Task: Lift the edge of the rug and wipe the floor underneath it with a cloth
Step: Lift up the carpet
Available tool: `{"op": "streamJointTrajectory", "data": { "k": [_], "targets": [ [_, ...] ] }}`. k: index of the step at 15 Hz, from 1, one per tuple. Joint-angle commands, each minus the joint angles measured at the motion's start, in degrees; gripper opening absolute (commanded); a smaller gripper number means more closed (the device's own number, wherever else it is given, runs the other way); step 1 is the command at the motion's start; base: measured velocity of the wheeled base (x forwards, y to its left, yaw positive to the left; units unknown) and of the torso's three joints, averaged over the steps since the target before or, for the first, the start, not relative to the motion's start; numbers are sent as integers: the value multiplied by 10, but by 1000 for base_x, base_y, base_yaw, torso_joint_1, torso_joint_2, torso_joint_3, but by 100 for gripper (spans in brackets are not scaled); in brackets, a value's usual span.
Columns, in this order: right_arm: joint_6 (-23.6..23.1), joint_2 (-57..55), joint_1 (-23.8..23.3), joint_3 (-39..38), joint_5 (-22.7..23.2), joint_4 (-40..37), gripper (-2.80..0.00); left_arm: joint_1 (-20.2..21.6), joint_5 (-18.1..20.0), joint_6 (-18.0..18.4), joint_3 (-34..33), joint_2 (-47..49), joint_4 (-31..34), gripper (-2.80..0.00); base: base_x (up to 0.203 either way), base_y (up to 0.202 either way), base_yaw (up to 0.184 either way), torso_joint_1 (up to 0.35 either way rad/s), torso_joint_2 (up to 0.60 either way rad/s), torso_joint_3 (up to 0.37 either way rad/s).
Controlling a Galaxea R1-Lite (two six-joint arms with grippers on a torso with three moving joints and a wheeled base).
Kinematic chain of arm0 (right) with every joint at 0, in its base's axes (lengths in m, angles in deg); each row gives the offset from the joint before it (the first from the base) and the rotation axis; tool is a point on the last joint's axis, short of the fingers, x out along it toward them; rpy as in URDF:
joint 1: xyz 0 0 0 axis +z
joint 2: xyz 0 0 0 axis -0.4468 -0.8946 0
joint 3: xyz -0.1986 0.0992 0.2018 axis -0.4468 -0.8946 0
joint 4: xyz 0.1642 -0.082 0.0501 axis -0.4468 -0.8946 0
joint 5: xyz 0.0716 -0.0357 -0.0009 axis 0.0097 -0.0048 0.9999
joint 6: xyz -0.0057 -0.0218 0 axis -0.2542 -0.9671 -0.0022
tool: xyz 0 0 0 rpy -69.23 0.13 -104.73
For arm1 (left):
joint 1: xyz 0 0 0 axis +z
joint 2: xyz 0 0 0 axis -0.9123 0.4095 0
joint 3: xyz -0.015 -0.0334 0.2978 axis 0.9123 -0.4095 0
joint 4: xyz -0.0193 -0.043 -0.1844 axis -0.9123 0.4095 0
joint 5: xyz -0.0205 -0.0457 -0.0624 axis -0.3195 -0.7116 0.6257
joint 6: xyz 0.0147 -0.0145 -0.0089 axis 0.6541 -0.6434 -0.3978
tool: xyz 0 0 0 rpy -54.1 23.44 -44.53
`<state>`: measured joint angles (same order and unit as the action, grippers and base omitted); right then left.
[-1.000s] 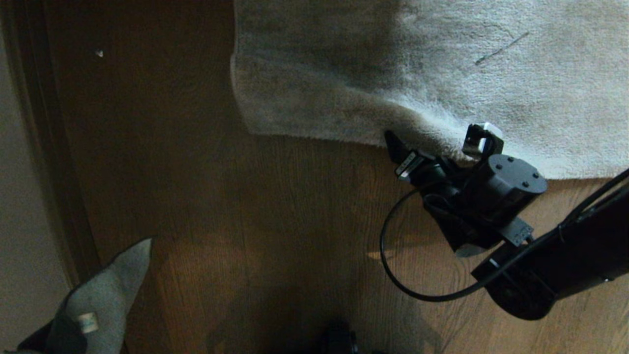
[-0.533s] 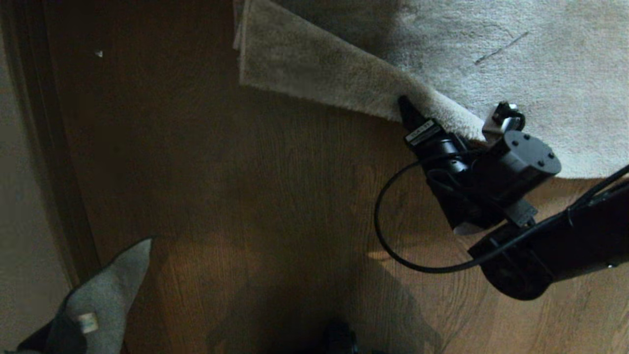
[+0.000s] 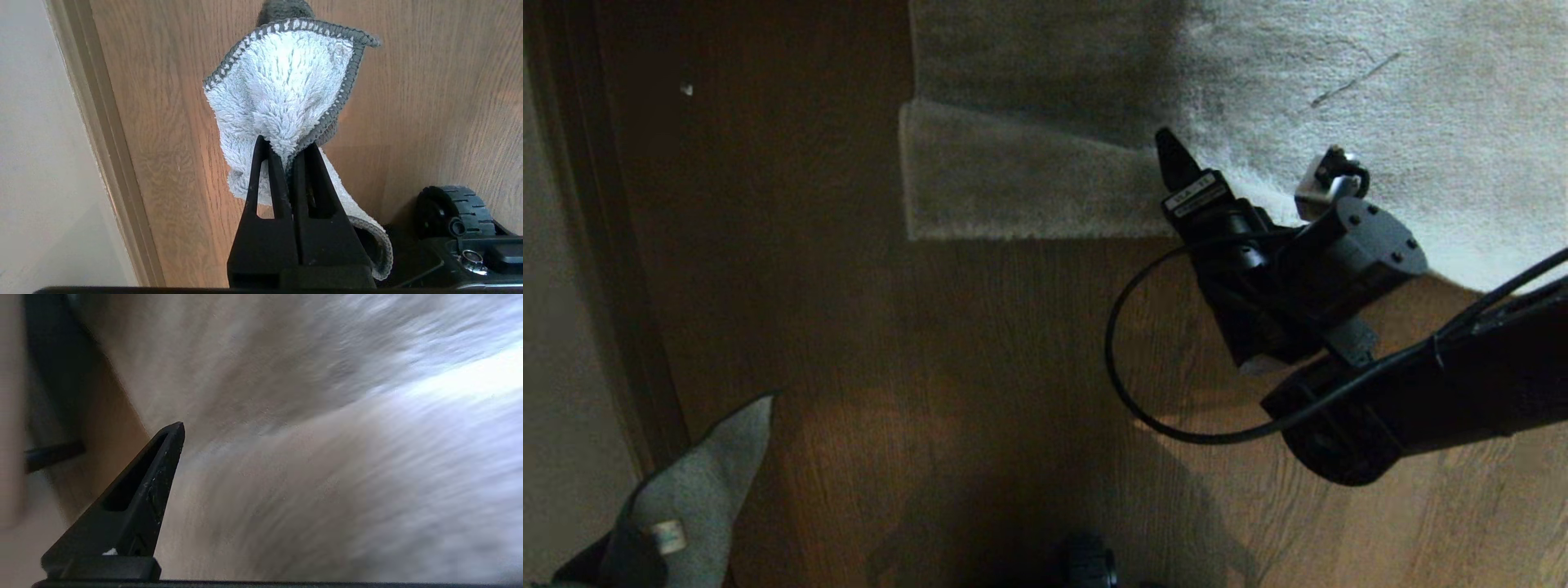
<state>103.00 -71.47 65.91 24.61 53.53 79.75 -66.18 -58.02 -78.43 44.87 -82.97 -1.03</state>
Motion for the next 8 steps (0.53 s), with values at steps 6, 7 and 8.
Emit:
{"op": "streamJointTrajectory", "data": {
  "k": [6,7,8],
  "targets": [
    [-4,-52,47,25,-2,27,0,0,0,0,0,0,0,-280,0,0,0,0,0,0],
    [-3,-58,52,31,-2,27,0,0,0,0,0,0,0,-280,0,0,0,0,0,0],
    [-3,-65,56,42,-3,27,0,0,0,0,0,0,0,-280,0,0,0,0,0,0]
  ]
}}
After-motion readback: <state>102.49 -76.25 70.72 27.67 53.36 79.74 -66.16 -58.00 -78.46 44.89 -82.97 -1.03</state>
